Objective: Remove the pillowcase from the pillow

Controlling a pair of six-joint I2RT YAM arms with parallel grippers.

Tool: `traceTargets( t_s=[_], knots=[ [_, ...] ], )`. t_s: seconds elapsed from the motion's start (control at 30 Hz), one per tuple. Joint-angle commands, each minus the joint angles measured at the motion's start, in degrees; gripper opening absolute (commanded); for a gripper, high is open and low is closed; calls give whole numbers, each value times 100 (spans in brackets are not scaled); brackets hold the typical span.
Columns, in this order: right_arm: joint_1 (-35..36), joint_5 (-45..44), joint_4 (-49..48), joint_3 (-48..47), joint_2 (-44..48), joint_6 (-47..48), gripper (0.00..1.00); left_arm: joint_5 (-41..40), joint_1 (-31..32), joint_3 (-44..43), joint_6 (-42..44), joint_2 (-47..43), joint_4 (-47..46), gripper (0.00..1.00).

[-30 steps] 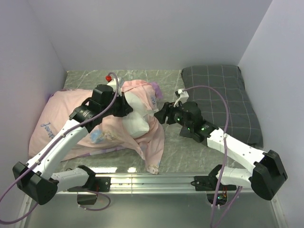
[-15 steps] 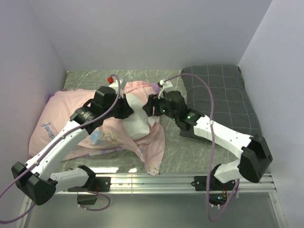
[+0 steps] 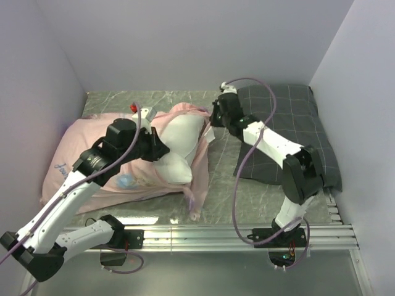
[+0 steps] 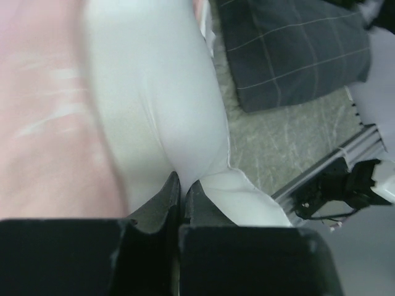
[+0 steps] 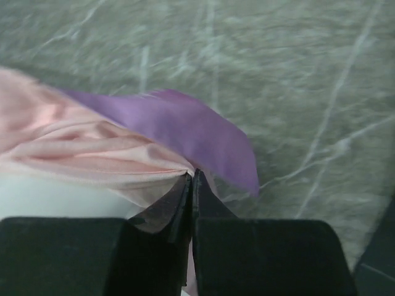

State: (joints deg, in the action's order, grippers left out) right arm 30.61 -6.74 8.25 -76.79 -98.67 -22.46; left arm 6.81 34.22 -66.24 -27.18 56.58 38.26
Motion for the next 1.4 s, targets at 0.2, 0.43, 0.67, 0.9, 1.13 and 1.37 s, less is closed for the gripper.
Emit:
traceTargets(
  t_s=[0.2,0.43,0.67,0.9,1.13,1.37],
  knots=[
    [-890,1217,-191,-899,-846,-461,3,884,85,-566,38,-929,-361,1],
    [-680,3284,-1676,-161,-733,-866,14,-547,85,-136,-848,-1000,-2478,0],
    [-583,3330,-2003,1164,425,-866,46,-1603,76,-177,-1114,113,-4326,1],
    [-591,2143,-1616,2352,2155,-883,66,-1323,76,-864,-982,1346,-4371,0],
    [-478,1563,-2213,3618,4434,-655,79,-980,76,-979,-1044,1883,-4406,0],
    [515,1150,-1907,2909,4297,776,88,-611,103,-1172,-1140,2199,-4406,0]
  ],
)
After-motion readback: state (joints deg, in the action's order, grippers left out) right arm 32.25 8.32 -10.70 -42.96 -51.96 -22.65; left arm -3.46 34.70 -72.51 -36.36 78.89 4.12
